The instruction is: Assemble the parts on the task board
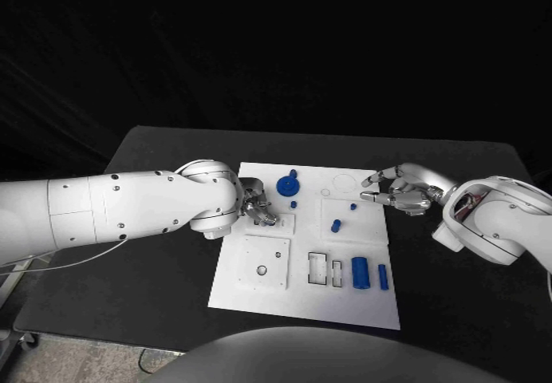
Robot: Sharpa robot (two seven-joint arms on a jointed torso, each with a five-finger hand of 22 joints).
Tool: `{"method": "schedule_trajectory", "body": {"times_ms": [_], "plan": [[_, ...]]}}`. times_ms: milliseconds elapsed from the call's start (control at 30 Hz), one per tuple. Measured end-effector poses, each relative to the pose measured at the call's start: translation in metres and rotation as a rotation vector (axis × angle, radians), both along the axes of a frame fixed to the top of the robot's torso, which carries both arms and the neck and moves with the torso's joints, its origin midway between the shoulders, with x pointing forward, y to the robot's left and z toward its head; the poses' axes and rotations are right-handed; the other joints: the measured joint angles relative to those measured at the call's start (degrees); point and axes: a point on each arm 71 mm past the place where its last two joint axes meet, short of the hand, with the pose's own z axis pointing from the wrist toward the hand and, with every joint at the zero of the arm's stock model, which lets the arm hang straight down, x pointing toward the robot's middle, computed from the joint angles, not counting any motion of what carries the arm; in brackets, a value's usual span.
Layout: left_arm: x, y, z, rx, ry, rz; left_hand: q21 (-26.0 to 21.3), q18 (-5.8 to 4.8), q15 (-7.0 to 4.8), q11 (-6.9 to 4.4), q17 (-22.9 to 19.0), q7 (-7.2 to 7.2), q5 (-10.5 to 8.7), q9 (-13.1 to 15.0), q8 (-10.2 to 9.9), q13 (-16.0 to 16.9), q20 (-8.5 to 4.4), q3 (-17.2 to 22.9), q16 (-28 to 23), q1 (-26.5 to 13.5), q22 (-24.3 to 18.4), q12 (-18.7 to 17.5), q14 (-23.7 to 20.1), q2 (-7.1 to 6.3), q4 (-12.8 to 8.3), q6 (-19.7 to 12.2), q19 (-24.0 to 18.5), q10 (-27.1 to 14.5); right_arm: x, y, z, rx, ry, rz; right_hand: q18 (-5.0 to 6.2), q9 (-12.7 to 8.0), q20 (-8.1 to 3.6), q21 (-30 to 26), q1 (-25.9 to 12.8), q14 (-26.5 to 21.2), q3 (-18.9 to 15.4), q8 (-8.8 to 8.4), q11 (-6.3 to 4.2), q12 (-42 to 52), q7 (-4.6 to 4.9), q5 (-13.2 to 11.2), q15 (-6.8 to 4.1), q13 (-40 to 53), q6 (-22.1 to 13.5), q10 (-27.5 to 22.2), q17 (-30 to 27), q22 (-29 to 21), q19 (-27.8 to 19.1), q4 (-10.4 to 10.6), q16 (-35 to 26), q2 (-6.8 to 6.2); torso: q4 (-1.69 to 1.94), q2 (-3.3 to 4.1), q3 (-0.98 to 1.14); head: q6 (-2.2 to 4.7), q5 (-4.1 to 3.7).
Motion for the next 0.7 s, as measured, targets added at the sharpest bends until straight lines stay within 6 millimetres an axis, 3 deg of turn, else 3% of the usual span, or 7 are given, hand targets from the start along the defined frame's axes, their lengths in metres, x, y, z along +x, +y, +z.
{"method": "schedule_trajectory", "body": {"times_ms": [100,133,167,200,233,467,700], "plan": [[0.0005,-0.0008,0.0,0.0,0.0,-0.001,-0.24,0.01,0.0,0.0,0.0,-0.19,-6.99,0.38,-0.27,0.01,0.0,0.63,0.0,-0.97,0.0,0.48,0.0,-0.13,-0.16,0.22,0.0,0.0,-0.0001,0.0001,-0.0002,0.0,0.001,0.0,0.0,0.0,0.0,0.0,0.0,0.0,0.0,0.0,0.0,0.0,0.0,0.0,0.0,0.0,0.0,0.0,0.0,0.0,0.0,0.0,0.0,0.0,-0.02,0.01,0.0,0.0,0.03],[0.0008,-0.0009,-0.0001,0.001,-0.001,-0.001,-0.35,0.0,0.01,0.0,0.0,-0.4,-9.46,0.5,-0.37,1.08,0.0,0.5,0.0,-1.72,0.0,3.06,0.01,0.0,-0.04,0.43,0.0,0.0,-0.0001,0.0001,-0.0003,0.0,0.001,0.0,0.0,0.0,0.0,0.0,0.0,0.0,0.0,0.0,0.0,0.0,0.0,0.0,0.0,0.0,0.0,0.0,0.0,0.0,0.0,0.0,0.0,0.0,-0.03,0.02,0.01,0.0,0.04],[0.0012,-0.0009,-0.0002,0.002,-0.001,0.0,-0.35,0.01,-0.02,-1.65,0.0,-0.5,-11.74,0.69,-0.36,16.03,0.0,0.04,0.0,-2.33,0.0,5.09,0.01,0.17,0.43,0.53,0.0,2.31,-0.0001,0.0001,-0.0004,-0.001,0.002,0.0,0.0,0.0,0.0,0.0,0.0,0.0,0.0,0.0,0.0,0.0,0.0,0.0,0.0,0.0,0.0,0.0,0.0,0.0,0.0,0.0,0.0,0.0,-0.03,0.03,0.01,0.0,0.05],[0.0013,-0.0008,-0.0003,0.003,-0.001,0.001,-0.35,0.01,-0.05,-2.55,0.0,-0.69,-13.65,0.83,-0.53,22.2,0.0,-0.47,0.0,-2.98,0.0,5.28,0.01,0.28,0.93,0.72,0.0,3.38,-0.0001,0.0001,-0.0004,-0.001,0.002,0.0,0.0,0.0,0.0,0.0,0.0,0.0,0.0,0.0,0.0,0.0,0.0,0.0,0.0,0.0,0.0,0.0,0.0,0.0,0.0,0.0,0.0,0.0,-0.03,0.04,0.01,0.0,0.05],[0.0015,-0.0008,-0.0005,0.004,0.0,0.001,-0.35,0.0,-0.05,-2.96,0.0,-0.7,-16.07,1.09,-0.73,25.08,0.0,-1.25,0.0,-3.98,0.0,5.19,0.01,0.41,1.71,0.73,0.0,3.79,-0.0001,0.0001,-0.0004,-0.001,0.002,0.0,0.0,0.0,0.0,0.0,0.0,0.0,0.0,0.0,0.0,0.0,0.0,0.0,0.0,0.0,0.0,0.0,0.0,-0.01,0.0,0.0,0.0,0.0,-0.03,0.04,0.01,0.0,0.05],[0.0024,-0.0008,-0.0009,0.01,0.002,0.0,-0.57,0.0,-0.05,-2.85,0.0,0.23,-23.39,0.84,-1.99,26.55,0.21,-6.16,0.0,-11.08,0.0,5.07,0.01,0.86,3.96,1.03,-0.21,4.08,-0.0003,-0.0003,-0.0006,-0.002,0.004,0.0,0.0,-0.05,0.0,0.0,0.23,0.0,0.0,0.0,0.0,0.0,0.0,0.0,0.0,0.0,0.0,0.0,-0.01,-0.01,0.0,0.0,0.0,0.23,-0.05,0.05,0.03,0.0,0.04],[0.003,-0.0007,-0.001,0.015,0.003,-0.002,-0.68,0.01,-0.05,-2.85,0.0,0.18,-25.32,2.07,-1.94,26.54,0.41,-10.9,0.0,-16.85,0.04,5.07,0.01,1.85,4.12,1.88,-0.01,4.08,-0.0005,-0.0006,-0.0008,-0.004,0.007,0.0,0.0,-0.04,0.0,0.0,0.45,0.0,0.0,0.0,0.0,0.0,0.0,0.0,0.0,0.0,0.0,0.0,-0.01,-0.01,0.0,0.0,0.0,0.01,-0.05,0.05,0.05,0.0,-0.08]]}}
